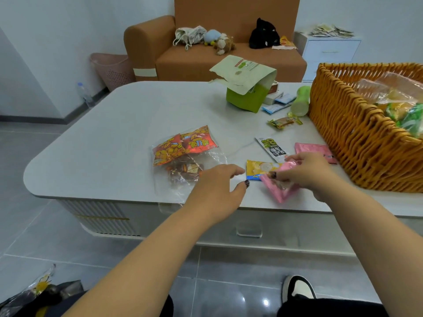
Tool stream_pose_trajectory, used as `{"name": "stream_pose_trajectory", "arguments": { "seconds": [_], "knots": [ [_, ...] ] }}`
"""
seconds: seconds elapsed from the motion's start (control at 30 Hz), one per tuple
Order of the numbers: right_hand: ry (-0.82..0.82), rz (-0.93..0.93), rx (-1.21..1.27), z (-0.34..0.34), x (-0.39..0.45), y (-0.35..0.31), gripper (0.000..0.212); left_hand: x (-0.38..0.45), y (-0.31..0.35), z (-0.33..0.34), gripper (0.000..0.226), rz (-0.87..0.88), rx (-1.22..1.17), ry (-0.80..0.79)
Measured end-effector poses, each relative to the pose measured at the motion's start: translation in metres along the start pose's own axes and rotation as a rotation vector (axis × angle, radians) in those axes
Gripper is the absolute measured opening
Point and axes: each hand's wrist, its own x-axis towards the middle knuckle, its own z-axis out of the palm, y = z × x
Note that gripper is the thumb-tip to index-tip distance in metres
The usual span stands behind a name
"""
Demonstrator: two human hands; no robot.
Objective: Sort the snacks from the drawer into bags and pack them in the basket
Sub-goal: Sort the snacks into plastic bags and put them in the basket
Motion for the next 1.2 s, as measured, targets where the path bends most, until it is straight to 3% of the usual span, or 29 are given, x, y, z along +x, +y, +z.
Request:
{"name": "stream_pose_trajectory", "arguments": {
  "seconds": [0.1, 0.17, 0.27, 0.33, 0.4, 0.47, 0.5, 0.6, 0.7, 0.93, 1.07, 1.13, 1.2],
  "knots": [
    [-0.211, -0.047, 0.460, 0.000, -0.008, -0.016, 0.027, 0.008, 0.012, 0.007, 0.050, -0.230, -0.328, -0.107],
    [-0.317, -0.089, 0.600, 0.004, -0.017, -0.025, 0.017, 0.013, 0.016, 0.009, 0.039, -0.326, -0.524, -0.128],
    [-0.326, -0.103, 0.658, 0.007, -0.016, -0.027, 0.014, 0.017, 0.015, 0.007, 0.025, -0.366, -0.711, -0.081],
    [-0.223, -0.072, 0.698, 0.000, -0.004, -0.019, 0.011, 0.017, 0.014, 0.005, 0.023, -0.392, -0.753, -0.063],
    [0.034, -0.081, 0.489, -0.010, 0.019, 0.000, 0.013, 0.017, 0.013, 0.005, 0.021, -0.426, -0.769, -0.038],
    [0.256, -0.124, 0.102, -0.020, 0.039, 0.023, 0.035, 0.016, 0.011, 0.004, 0.020, -0.439, -0.757, -0.015],
    [0.284, -0.153, -0.055, -0.024, 0.046, 0.033, 0.046, 0.015, 0.010, 0.003, 0.020, -0.440, -0.754, -0.009],
    [0.128, -0.207, -0.296, -0.027, 0.063, 0.052, 0.072, 0.014, 0.005, -0.001, 0.020, -0.438, -0.755, -0.007],
    [0.065, -0.265, -0.485, -0.025, 0.067, 0.059, 0.076, 0.012, 0.001, -0.007, 0.018, -0.445, -0.762, 0.000],
    [0.094, -0.163, -0.769, -0.036, 0.045, 0.055, 0.065, 0.010, -0.013, -0.019, 0.019, -0.473, -0.752, 0.057],
    [0.129, -0.160, -0.589, -0.032, 0.045, 0.061, 0.064, 0.002, -0.010, -0.024, 0.013, -0.451, -0.780, 0.054],
    [0.139, -0.192, -0.459, -0.032, 0.044, 0.057, 0.054, -0.002, -0.010, -0.025, 0.016, -0.447, -0.788, 0.053],
    [0.155, -0.216, -0.494, -0.032, 0.040, 0.052, 0.043, -0.005, -0.012, -0.026, 0.018, -0.447, -0.800, 0.054]
  ]
}}
